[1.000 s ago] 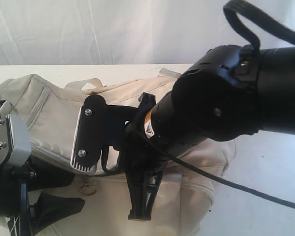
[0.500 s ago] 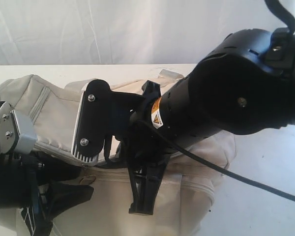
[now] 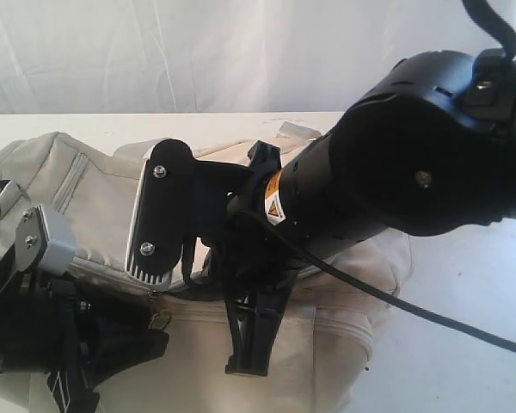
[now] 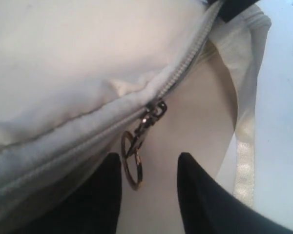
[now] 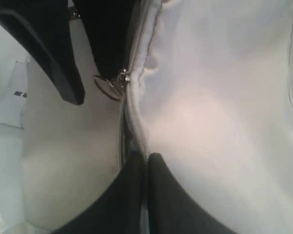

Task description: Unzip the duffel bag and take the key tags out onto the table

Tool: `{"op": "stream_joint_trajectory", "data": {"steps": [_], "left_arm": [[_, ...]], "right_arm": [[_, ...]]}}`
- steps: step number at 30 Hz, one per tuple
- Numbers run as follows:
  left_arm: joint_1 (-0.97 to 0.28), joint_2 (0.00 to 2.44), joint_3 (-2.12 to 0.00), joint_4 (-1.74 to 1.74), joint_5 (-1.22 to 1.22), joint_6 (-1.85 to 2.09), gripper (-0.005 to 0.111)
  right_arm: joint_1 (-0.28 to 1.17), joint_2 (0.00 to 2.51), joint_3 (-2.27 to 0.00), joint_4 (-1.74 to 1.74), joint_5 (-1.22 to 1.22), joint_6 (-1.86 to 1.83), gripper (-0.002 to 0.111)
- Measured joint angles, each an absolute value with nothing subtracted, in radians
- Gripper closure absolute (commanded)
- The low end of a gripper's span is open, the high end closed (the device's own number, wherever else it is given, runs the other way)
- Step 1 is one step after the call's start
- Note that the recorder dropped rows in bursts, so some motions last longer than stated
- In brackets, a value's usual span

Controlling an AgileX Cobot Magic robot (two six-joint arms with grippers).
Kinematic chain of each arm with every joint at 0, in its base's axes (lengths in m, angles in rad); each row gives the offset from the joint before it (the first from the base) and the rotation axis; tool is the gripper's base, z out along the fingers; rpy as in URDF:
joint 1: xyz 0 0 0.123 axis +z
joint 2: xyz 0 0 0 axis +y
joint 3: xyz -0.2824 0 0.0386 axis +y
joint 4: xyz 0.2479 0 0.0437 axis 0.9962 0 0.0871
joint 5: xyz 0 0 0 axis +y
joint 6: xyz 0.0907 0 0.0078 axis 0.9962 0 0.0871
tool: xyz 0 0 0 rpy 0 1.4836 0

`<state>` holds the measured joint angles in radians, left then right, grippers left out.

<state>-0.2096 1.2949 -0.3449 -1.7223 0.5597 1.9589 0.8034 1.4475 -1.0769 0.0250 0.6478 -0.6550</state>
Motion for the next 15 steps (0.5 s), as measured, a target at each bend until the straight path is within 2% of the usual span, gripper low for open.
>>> {"op": "stream_joint_trajectory", "data": {"steps": [1,3,4,8,15], "left_arm": [[-0.210,1.296,-0.345,-1.722,0.562,1.959,0.076],[-0.210,1.296,-0.358,-1.722,0.560,1.959,0.094],[-0.210,1.296,-0.364,-1.722,0.554,1.959,0.107],[-0.210,1.299,-0.399,-1.680,0.528,1.847,0.107],[-0.210,1.153,-0.467,-1.139,0.527,1.149,0.107]], "right_arm": [[0.803,1.448,-1.077,0.025,0.648,-0.655,0.108],[0.803,1.448,-1.077,0.025,0.648,-0.655,0.108],[0.803,1.448,-1.077,0.025,0.648,-0.655,0.108],[0.803,1.448,-1.077,0.025,0.648,-0.655,0.108],[0.807,1.448,-1.077,0.027,0.648,-0.655,0.108]]}}
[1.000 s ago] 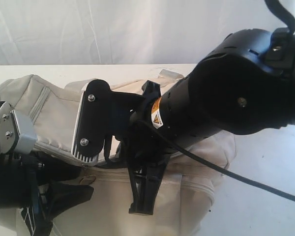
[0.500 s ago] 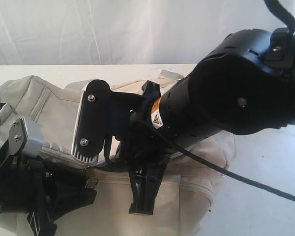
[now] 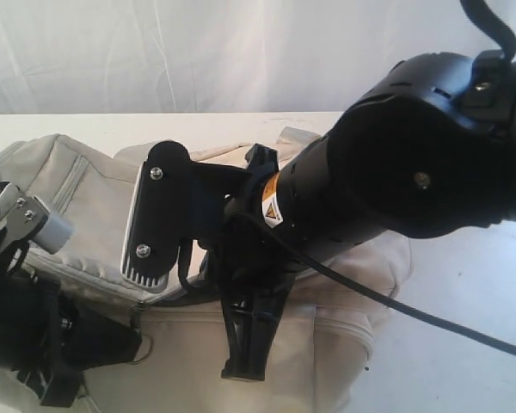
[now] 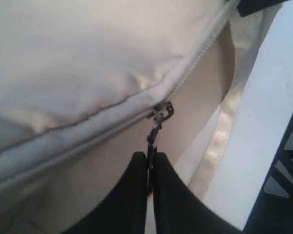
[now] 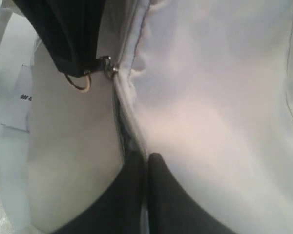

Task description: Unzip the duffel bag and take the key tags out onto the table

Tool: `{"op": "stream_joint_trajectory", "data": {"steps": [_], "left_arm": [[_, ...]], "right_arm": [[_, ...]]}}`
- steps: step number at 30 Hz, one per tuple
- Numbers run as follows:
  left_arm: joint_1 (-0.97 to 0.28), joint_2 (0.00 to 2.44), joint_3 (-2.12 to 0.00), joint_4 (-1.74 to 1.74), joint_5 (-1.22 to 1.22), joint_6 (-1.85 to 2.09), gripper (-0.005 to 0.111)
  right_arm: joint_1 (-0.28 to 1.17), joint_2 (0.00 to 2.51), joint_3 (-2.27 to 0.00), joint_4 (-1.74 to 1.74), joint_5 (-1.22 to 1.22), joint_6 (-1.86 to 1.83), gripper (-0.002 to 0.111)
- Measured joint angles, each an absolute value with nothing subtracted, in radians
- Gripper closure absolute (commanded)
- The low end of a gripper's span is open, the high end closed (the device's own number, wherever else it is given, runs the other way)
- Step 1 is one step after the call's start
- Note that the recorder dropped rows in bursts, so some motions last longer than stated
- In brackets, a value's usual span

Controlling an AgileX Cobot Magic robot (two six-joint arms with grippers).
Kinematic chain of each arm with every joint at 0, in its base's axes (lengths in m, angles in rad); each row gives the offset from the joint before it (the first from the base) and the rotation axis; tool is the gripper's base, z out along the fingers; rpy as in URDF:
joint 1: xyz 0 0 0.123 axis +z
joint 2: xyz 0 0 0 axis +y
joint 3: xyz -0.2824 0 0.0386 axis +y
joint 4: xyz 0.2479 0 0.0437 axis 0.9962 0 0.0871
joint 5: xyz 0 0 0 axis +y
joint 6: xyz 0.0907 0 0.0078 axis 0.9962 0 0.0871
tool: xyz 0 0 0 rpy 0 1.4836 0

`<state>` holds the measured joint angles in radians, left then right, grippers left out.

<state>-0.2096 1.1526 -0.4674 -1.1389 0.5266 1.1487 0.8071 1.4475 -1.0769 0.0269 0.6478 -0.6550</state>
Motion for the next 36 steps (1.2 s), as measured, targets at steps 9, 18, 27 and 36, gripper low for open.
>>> {"op": "stream_joint_trajectory", "data": {"steps": [9,18,27,36], "left_arm": [[-0.210,1.062,-0.585,-0.822,0.614,0.828,0.107],[-0.210,1.030,-0.704,-0.505,0.739,0.549,0.107],[-0.210,0.988,-0.791,-0.287,0.851,0.394,0.107],[-0.210,0.986,-0.878,-0.048,0.932,0.263,0.107]], "right_arm": [[0.807,1.448,-1.077,0.025,0.650,-0.653,0.108],[0.807,1.448,-1.077,0.025,0.653,-0.653,0.108],[0.807,1.448,-1.079,0.025,0.666,-0.653,0.108],[0.807,1.448,-1.083,0.027,0.675,-0.651,0.108]]}}
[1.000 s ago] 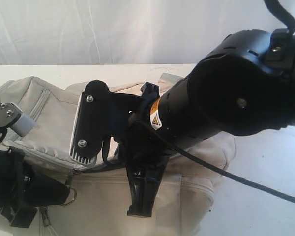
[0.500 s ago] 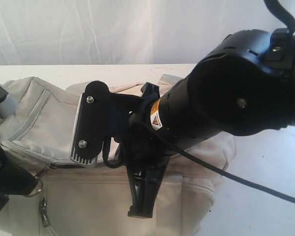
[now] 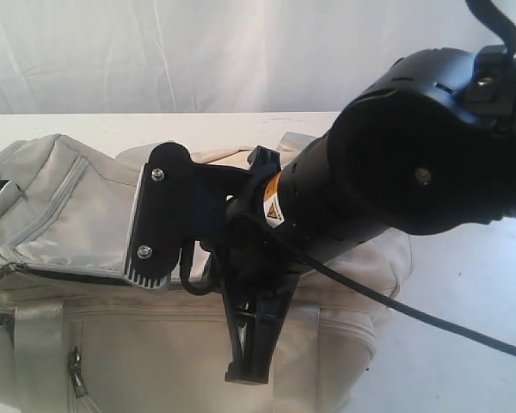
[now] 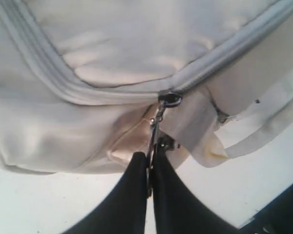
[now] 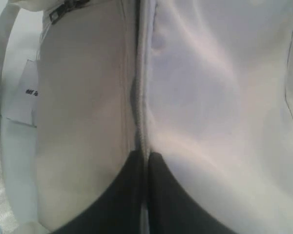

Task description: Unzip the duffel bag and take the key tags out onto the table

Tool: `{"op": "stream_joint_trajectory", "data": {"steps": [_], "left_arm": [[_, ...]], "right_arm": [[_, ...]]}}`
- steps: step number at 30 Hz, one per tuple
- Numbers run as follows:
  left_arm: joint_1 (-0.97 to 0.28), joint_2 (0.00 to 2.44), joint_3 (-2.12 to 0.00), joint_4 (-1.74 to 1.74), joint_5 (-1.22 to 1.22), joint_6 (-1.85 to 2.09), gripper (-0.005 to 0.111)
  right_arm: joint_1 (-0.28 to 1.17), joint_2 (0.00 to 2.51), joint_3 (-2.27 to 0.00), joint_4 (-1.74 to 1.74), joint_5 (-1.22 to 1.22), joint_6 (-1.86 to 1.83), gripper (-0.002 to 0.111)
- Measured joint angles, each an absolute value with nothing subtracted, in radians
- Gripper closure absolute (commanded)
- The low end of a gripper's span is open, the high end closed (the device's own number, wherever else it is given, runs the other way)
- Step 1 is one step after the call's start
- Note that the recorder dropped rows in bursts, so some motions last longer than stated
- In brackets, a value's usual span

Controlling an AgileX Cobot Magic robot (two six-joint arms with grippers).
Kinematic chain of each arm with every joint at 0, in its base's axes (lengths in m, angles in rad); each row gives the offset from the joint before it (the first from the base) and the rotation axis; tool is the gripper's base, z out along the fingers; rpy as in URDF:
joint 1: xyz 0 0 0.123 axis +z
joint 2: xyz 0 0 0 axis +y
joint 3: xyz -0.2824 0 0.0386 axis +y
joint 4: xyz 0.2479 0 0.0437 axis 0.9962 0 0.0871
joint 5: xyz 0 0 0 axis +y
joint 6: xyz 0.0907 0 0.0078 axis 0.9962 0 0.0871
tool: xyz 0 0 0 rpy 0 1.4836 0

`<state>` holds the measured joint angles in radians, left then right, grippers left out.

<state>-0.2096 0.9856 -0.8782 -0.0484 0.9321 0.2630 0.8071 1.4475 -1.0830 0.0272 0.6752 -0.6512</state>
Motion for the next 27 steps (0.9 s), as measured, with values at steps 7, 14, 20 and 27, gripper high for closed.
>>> {"op": "stream_joint_trajectory", "data": {"steps": [7,14,20,27], "left_arm": [[-0.210,0.986,-0.925,0.101,0.933,0.198,0.107],[-0.210,0.986,-0.927,0.177,0.859,0.199,0.107],[-0.210,0.986,-0.927,0.190,0.849,0.270,0.107],[-0.210,1.003,-0.999,0.138,0.953,0.355,0.107]], "right_arm": [[0.807,1.448,-1.083,0.027,0.676,-0.651,0.108],[0.807,1.448,-1.083,0.027,0.674,-0.628,0.101],[0.807,1.427,-1.086,0.027,0.655,-0.621,0.063],[0.807,1.414,-1.137,0.070,0.630,-0.604,0.054]]}}
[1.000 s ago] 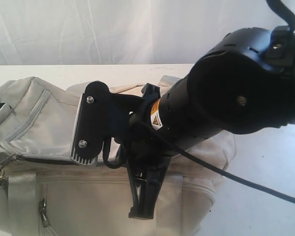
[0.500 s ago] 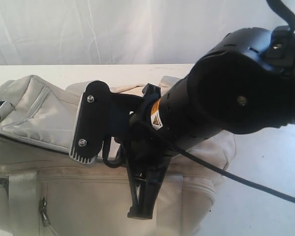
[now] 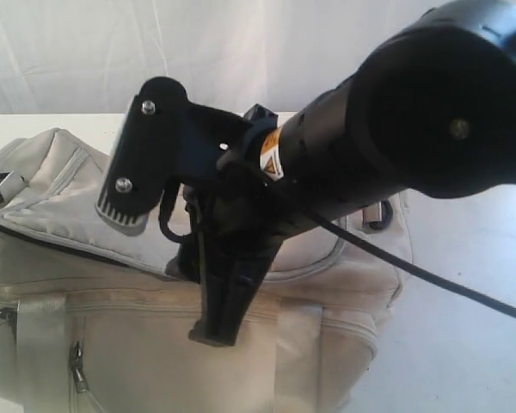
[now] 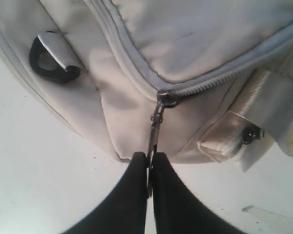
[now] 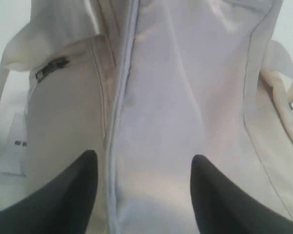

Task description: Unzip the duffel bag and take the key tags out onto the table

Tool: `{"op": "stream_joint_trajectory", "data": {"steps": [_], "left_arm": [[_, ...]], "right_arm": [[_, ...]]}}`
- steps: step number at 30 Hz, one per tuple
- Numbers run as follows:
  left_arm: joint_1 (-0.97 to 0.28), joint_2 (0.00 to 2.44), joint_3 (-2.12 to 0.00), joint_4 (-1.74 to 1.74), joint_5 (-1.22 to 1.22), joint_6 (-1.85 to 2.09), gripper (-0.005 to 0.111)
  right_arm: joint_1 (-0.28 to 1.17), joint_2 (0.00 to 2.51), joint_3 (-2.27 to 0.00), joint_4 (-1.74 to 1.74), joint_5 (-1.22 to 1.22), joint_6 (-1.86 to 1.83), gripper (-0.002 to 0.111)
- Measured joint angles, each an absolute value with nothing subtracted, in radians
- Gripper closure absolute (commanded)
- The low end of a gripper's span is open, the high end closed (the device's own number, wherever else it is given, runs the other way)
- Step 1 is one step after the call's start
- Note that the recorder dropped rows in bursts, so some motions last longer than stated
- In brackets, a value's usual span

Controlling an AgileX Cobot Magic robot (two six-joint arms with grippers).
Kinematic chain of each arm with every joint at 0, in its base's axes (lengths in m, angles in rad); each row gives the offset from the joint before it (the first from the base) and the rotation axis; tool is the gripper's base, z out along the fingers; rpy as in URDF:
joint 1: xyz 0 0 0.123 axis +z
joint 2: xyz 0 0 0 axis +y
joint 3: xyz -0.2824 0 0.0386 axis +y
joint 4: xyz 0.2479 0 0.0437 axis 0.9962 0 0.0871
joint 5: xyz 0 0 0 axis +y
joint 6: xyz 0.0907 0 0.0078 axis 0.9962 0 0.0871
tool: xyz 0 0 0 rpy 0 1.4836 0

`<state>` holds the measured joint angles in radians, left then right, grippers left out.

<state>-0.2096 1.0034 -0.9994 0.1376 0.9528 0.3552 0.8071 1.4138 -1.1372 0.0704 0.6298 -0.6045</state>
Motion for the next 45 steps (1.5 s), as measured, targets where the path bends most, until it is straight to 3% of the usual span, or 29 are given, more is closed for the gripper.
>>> {"op": "stream_joint_trajectory", "data": {"steps": [5,14,20,22,26,30,45], "left_arm": [[-0.210,1.104,-1.139,0.082,1.128,0.418,0.107],[-0.210,1.259,-1.301,0.037,1.130,0.480,0.107],[-0.210,1.261,-1.308,0.035,1.130,0.480,0.107],[-0.210,1.261,-1.302,0.041,1.130,0.475,0.107],[-0.210,1.235,-1.244,0.052,1.130,0.472,0.107],[-0.210,1.177,-1.179,0.096,1.130,0.467,0.107],[-0.210,1.162,-1.173,0.057,1.130,0.469,0.107]], "right_arm": [[0.810,1.412,-1.155,0.141,0.544,-0.613,0.054],[0.930,1.529,-1.163,0.158,0.276,-0.646,0.054],[0.937,1.627,-1.163,0.162,0.199,-0.629,0.082],[0.937,1.638,-1.163,0.162,0.207,-0.622,0.085],[0.937,1.638,-1.163,0.166,0.228,-0.601,0.081],[0.937,1.601,-1.163,0.166,0.249,-0.582,0.062],[0.937,1.668,-1.185,0.160,0.150,-0.578,0.065]]}}
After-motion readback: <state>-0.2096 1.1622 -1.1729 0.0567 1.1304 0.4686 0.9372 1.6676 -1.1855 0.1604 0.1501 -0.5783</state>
